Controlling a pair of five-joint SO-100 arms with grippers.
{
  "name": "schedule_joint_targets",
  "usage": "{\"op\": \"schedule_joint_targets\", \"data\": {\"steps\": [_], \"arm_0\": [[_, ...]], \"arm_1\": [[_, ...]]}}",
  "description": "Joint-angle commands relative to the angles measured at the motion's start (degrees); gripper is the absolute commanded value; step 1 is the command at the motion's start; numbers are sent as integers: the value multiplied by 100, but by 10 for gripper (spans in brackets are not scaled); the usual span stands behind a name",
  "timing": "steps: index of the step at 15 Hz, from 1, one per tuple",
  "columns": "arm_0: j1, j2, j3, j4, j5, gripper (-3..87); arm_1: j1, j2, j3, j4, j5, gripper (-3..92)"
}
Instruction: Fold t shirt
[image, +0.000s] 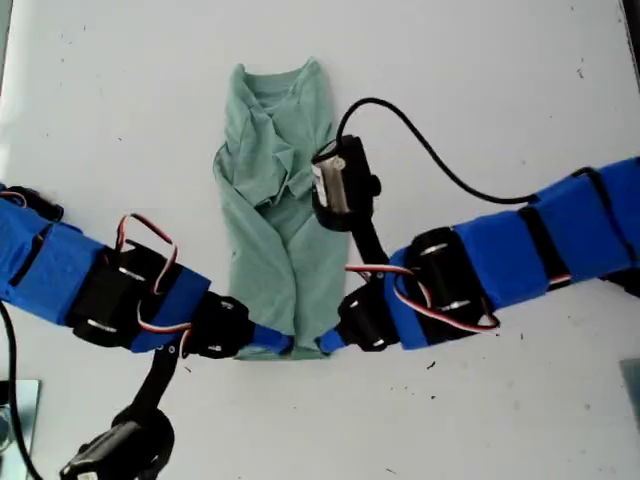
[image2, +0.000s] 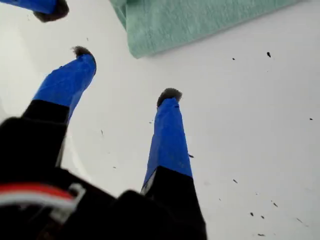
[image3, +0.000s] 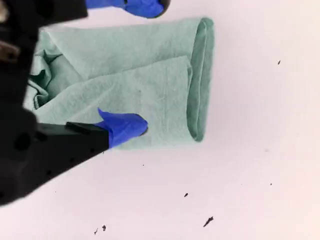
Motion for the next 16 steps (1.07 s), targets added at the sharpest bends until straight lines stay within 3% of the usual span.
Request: {"op": "schedule_joint_targets", "data": {"steps": [1,6,9,11,12,13,14,16], "arm_0": [[62,88,-237,176,-105,333],[-149,97,519,-158,-53,334],[-343,237,1784,-1257,88,325],[-475,-466,1705,-1512,299,297],[-519,-861,1582,-1600,413,203],[-510,-1055,1433,-1661,563,-2],[-422,-1099,1187,-1600,642,-3],[-229,-1055,914,-1705,659,-3]], "arm_1": [[-62,-9,-396,-193,-26,264],[97,-598,-545,-633,-264,267],[229,-1143,-554,-1134,-396,275],[316,-1775,-563,-1494,-431,278],[325,-2153,-633,-1573,-413,215],[281,-2382,-624,-1512,-272,71],[211,-2487,-615,-1327,-167,24],[53,-2408,-615,-1090,-132,24]]}}
